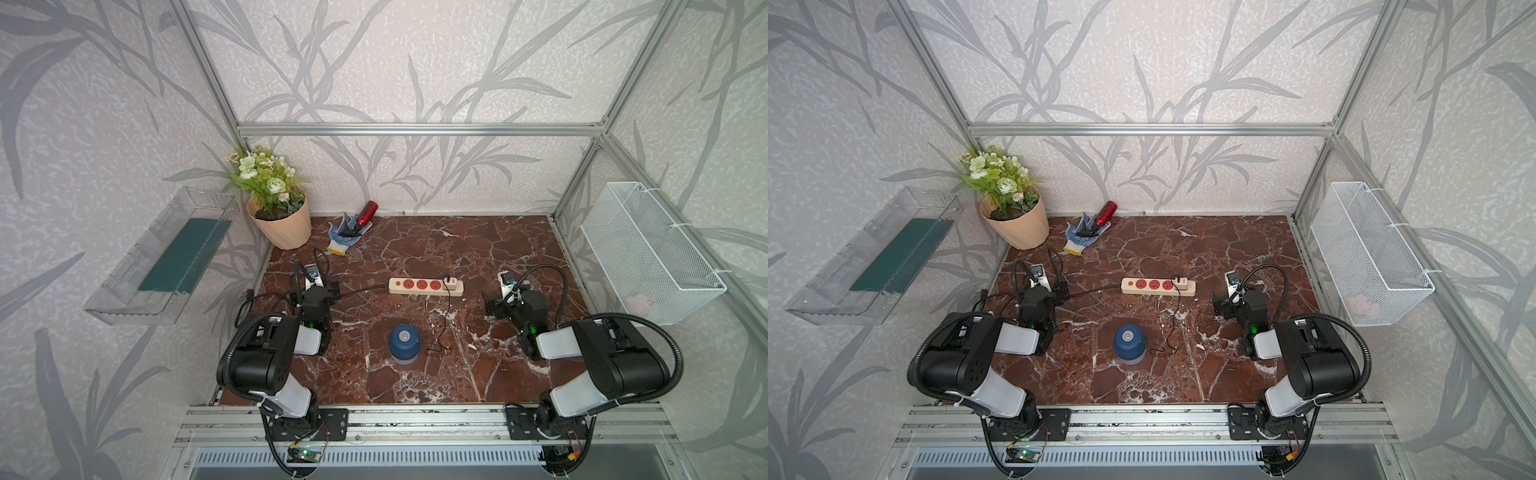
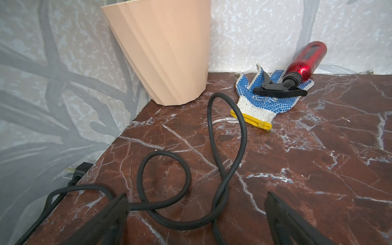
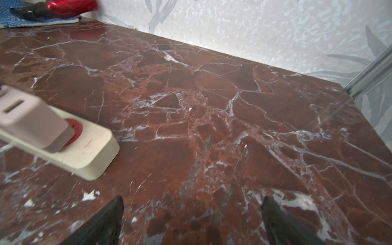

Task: Charge the cordless meat grinders
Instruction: Reset both arms

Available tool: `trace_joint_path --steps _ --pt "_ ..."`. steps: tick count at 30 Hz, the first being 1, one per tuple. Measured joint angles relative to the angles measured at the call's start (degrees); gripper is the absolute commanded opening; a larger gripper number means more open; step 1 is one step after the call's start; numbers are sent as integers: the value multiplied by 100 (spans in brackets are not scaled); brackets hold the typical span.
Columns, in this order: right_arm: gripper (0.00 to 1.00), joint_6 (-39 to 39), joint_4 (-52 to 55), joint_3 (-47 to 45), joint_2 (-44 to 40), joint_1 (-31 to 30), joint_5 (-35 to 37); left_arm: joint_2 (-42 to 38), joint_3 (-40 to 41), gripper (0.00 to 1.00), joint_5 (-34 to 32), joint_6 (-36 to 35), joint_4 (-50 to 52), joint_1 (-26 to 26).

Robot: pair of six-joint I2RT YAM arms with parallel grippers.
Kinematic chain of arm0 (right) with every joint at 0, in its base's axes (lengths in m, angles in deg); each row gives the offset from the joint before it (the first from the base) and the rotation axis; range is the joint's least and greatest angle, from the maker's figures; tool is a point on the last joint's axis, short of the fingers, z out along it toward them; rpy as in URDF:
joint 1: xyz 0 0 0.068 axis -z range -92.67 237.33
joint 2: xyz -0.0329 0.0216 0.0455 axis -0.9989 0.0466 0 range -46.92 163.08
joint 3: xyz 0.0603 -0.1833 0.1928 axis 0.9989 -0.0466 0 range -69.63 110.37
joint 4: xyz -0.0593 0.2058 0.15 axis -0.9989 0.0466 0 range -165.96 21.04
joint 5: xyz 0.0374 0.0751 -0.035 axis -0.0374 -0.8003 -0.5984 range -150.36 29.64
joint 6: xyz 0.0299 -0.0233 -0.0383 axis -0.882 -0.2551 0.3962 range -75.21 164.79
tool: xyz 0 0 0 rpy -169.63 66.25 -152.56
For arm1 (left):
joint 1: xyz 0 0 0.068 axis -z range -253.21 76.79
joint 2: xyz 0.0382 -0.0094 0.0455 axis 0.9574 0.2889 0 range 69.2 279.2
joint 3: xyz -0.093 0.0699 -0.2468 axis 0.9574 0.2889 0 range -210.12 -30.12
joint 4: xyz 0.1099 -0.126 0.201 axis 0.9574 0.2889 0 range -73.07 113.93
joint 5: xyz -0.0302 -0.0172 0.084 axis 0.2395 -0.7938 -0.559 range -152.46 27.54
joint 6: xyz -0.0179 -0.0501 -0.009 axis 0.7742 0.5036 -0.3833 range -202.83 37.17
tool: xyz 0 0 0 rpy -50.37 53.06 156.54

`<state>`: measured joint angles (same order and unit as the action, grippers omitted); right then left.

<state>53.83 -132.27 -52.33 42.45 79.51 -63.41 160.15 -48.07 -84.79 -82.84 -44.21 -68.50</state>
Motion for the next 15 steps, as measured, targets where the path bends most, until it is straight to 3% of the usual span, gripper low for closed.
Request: trace_joint_path --steps 15 --pt "99 -26 52 96 -92 0 70 0 -28 99 17 2 33 -28"
